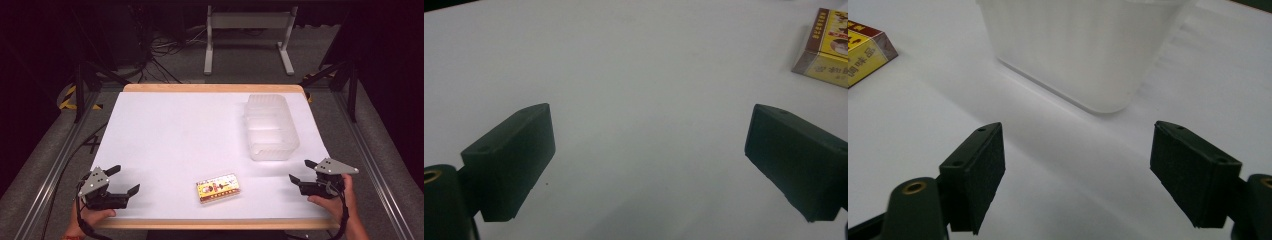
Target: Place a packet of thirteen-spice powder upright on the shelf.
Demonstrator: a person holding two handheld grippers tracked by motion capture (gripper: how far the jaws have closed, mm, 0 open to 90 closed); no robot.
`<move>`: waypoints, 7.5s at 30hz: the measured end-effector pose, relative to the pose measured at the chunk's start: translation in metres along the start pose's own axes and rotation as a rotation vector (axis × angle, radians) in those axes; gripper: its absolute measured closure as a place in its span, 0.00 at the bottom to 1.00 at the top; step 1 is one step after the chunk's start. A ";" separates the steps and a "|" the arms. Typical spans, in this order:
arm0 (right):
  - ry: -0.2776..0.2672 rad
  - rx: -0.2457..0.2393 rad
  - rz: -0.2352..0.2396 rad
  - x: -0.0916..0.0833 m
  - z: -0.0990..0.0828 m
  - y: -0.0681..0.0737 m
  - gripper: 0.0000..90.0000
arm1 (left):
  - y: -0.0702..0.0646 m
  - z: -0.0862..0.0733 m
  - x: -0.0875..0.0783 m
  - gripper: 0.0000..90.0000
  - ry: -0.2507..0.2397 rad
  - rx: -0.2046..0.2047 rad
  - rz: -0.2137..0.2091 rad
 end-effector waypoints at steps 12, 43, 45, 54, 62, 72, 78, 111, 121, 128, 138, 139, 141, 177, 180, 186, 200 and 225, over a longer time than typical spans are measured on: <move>-0.005 -0.069 0.081 0.002 0.014 0.019 0.26 | -0.005 0.000 -0.005 0.07 -0.012 0.013 -0.008; 0.128 -0.495 0.556 0.093 0.097 0.157 0.25 | -0.011 -0.003 -0.005 0.07 0.014 0.028 -0.021; 0.144 -0.515 0.596 0.101 0.098 0.169 0.24 | -0.011 -0.003 -0.005 0.07 0.016 0.027 -0.022; 0.237 -0.609 0.691 0.129 0.095 0.206 0.22 | -0.011 -0.004 -0.005 0.07 0.019 0.030 -0.022; 0.304 -0.653 0.723 0.142 0.093 0.220 0.22 | -0.012 -0.005 -0.006 0.07 0.023 0.029 -0.026; 0.348 -0.704 0.755 0.153 0.090 0.230 0.32 | -0.012 -0.005 -0.005 0.07 0.030 0.031 -0.033; 0.316 -0.682 0.709 0.146 0.098 0.223 0.34 | -0.012 -0.005 -0.005 0.07 0.028 0.031 -0.034; -0.010 -0.396 0.419 0.087 0.147 0.158 0.36 | -0.013 -0.005 -0.003 0.07 0.031 0.020 -0.040; -0.137 -0.283 0.280 0.089 0.167 0.135 0.36 | -0.012 -0.005 -0.004 0.07 0.025 0.014 -0.043; -0.183 -0.217 0.164 0.093 0.180 0.105 0.36 | -0.012 -0.005 -0.004 0.07 0.025 0.014 -0.045; -0.227 -0.142 0.021 0.100 0.181 0.067 0.37 | -0.012 -0.006 -0.004 0.07 0.026 0.014 -0.048; -0.233 -0.129 0.014 0.100 0.181 0.063 0.37 | -0.012 -0.006 -0.004 0.07 0.026 0.014 -0.051; -0.241 -0.113 -0.022 0.102 0.180 0.056 0.37 | -0.012 -0.006 -0.004 0.07 0.026 0.015 -0.050; -0.209 0.048 -0.227 0.094 0.145 -0.004 0.36 | -0.013 -0.006 -0.004 0.07 0.028 0.025 -0.051; -0.198 0.043 -0.229 0.092 0.142 -0.004 0.36 | -0.013 -0.006 -0.004 0.07 0.026 0.023 -0.052; -0.180 0.040 -0.221 0.092 0.137 -0.004 0.36 | -0.013 -0.006 -0.005 0.07 0.029 0.024 -0.052; -0.139 0.024 -0.204 0.084 0.129 -0.003 0.36 | -0.012 -0.005 -0.005 0.07 0.023 0.025 -0.047; -0.089 -0.006 -0.190 0.076 0.112 -0.004 0.35 | -0.012 -0.005 -0.006 0.07 0.022 0.024 -0.045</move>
Point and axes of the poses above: each handheld gripper's, and its own axes: x roughly forward along the jaws, z roughly out of its top, y roughly to its left, the point moved 4 cm from there along x, roughly forward along the jaws, and after that the axes turned 8 degrees about -y, right-handed, at the moved point
